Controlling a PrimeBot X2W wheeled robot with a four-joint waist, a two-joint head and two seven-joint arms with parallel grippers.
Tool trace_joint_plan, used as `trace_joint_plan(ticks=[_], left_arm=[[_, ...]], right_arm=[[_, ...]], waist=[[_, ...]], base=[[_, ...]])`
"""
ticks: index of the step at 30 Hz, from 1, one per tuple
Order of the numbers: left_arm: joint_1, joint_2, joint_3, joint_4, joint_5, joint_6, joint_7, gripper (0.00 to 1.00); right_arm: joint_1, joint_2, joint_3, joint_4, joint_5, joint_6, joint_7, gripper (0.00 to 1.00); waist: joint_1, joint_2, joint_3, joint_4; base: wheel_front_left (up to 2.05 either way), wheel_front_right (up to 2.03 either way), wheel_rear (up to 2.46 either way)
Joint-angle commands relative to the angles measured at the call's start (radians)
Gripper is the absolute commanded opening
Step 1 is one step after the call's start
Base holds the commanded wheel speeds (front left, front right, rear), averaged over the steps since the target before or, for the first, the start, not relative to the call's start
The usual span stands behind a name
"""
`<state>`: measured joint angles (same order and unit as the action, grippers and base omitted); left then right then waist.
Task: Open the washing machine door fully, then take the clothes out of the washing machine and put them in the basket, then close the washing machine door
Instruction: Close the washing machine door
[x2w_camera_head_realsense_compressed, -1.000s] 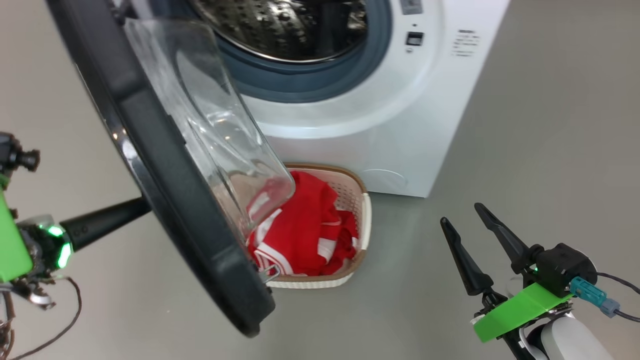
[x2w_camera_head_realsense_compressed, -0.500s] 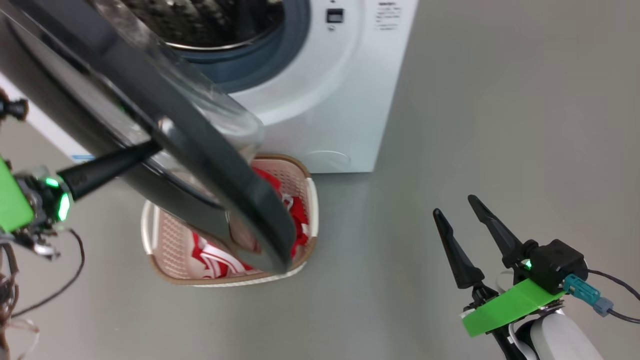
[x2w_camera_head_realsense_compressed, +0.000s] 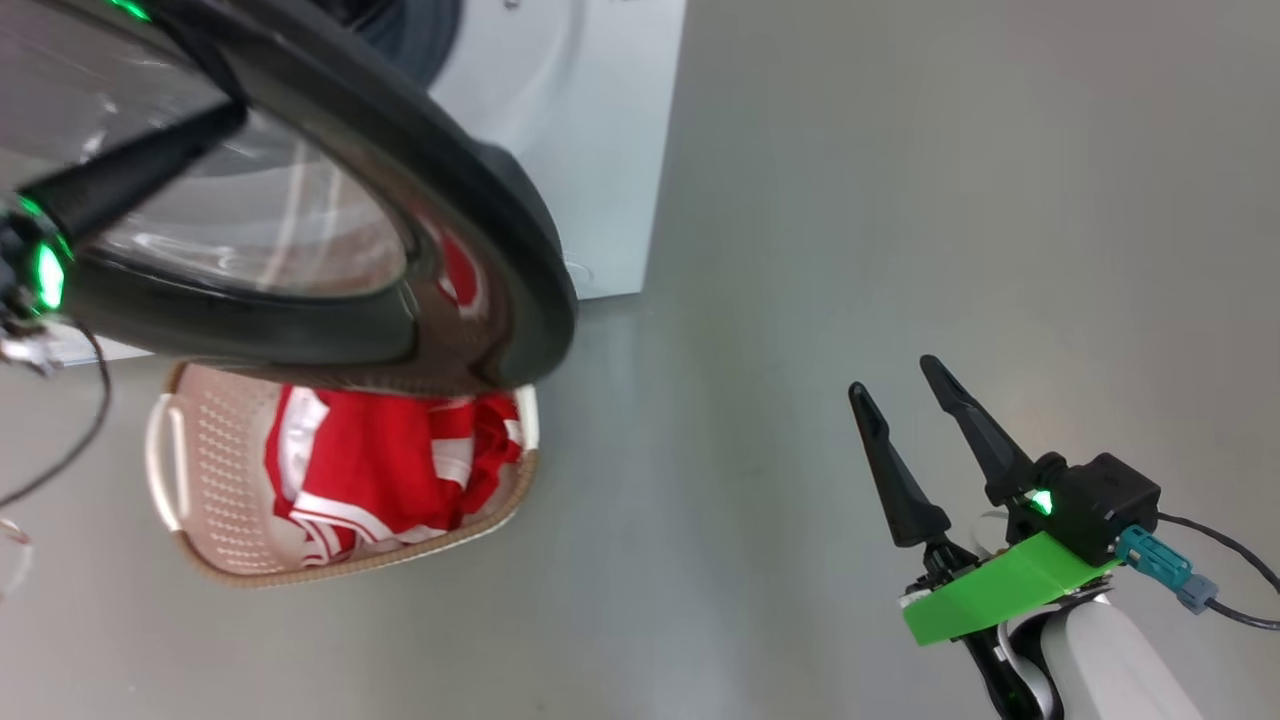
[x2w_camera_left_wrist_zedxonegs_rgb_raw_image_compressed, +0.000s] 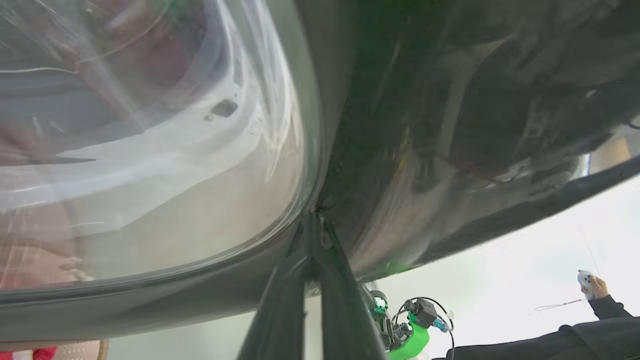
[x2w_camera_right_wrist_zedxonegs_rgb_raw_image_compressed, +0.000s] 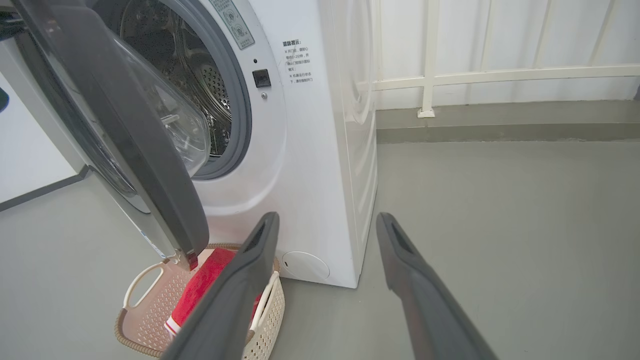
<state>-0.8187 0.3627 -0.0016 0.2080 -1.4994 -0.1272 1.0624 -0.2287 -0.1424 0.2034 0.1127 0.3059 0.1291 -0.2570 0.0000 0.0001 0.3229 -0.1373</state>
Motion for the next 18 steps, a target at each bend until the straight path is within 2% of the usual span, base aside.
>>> trace_joint_plan(ticks=[1, 10, 18], left_arm=[[-0.057, 0.057, 0.042, -0.012, 0.014, -0.003, -0.015, 0.0], [-0.147, 0.092, 0.051, 0.096, 0.055, -0.003, -0.083, 0.0], [-0.118, 0.084, 0.028, 0.082, 0.029, -0.003, -0.088, 0.0]], right_arm=[[-0.022, 0.007, 0.017, -0.029, -0.009, 0.002, -0.005, 1.0], [-0.033, 0.023, 0.012, -0.034, -0.015, 0.002, -0.005, 1.0], [-0.037, 0.017, 0.002, -0.029, -0.02, 0.002, -0.005, 1.0]], waist=[[0.0, -0.0001, 0.031, -0.035], [0.0, -0.0001, 0.053, -0.064], [0.0, -0.0001, 0.042, -0.028]], base=[[0.0, 0.0, 0.0], [0.0, 0.0, 0.0], [0.0, 0.0, 0.0]])
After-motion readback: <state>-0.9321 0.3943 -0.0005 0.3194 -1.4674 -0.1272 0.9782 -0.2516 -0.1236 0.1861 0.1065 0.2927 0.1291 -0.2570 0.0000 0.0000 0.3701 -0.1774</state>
